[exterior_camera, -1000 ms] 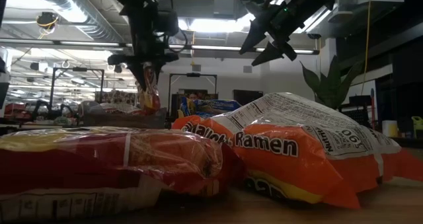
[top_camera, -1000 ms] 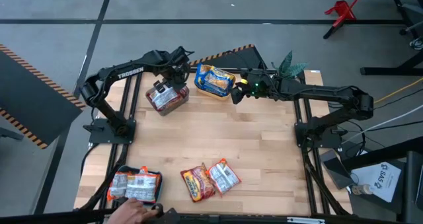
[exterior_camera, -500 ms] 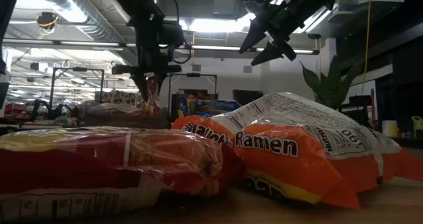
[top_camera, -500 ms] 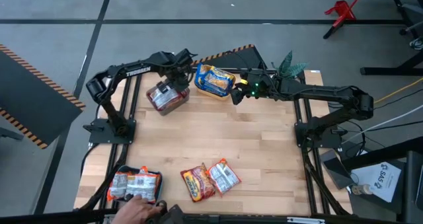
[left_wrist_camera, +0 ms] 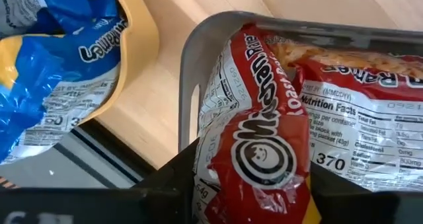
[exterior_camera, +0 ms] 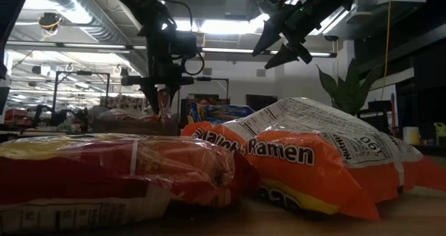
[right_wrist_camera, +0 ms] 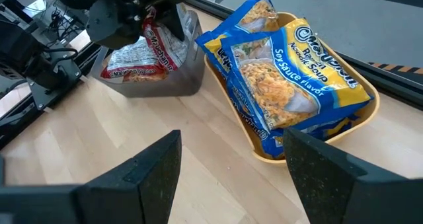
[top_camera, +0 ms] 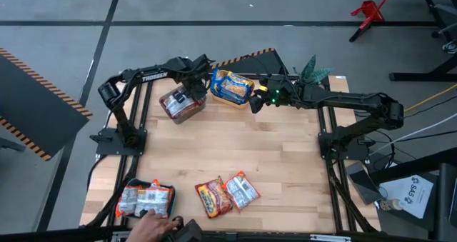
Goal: Sort Maruchan noodles
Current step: Put the red noodle pack into the gray bin
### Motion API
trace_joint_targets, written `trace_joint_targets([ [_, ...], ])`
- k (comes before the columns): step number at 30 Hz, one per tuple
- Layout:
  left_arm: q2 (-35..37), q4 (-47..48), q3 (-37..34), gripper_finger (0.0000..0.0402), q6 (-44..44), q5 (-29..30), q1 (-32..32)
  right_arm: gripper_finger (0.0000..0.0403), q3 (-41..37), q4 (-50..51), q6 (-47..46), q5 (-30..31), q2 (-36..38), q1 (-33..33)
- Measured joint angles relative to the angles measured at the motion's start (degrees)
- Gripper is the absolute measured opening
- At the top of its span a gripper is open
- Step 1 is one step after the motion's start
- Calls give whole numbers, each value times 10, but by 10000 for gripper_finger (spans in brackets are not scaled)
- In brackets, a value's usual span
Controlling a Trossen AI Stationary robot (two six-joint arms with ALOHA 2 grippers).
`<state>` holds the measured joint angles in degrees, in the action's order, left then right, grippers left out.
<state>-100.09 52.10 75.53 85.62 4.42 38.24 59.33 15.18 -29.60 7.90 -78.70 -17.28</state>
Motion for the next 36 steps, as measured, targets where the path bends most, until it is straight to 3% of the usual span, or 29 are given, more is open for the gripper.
trace_joint_targets([
  [6, -1, 2, 0, 149, 0, -23, -1, 250, 0, 0, 1, -4, 0, 0],
  [11, -1, 15, 0, 163, -1, 19, -7, 250, 0, 0, 4, -23, 0, 0],
  [17, 8, 10, 0, 188, -14, 30, -13, 250, 0, 0, 17, -30, 0, 0],
  [29, 36, -33, 0, 203, -104, 188, -48, 250, 0, -1, 31, -42, 0, 0],
  [36, 83, 5, 0, 202, -153, 216, -60, 250, 0, -11, 32, -67, 0, 0],
])
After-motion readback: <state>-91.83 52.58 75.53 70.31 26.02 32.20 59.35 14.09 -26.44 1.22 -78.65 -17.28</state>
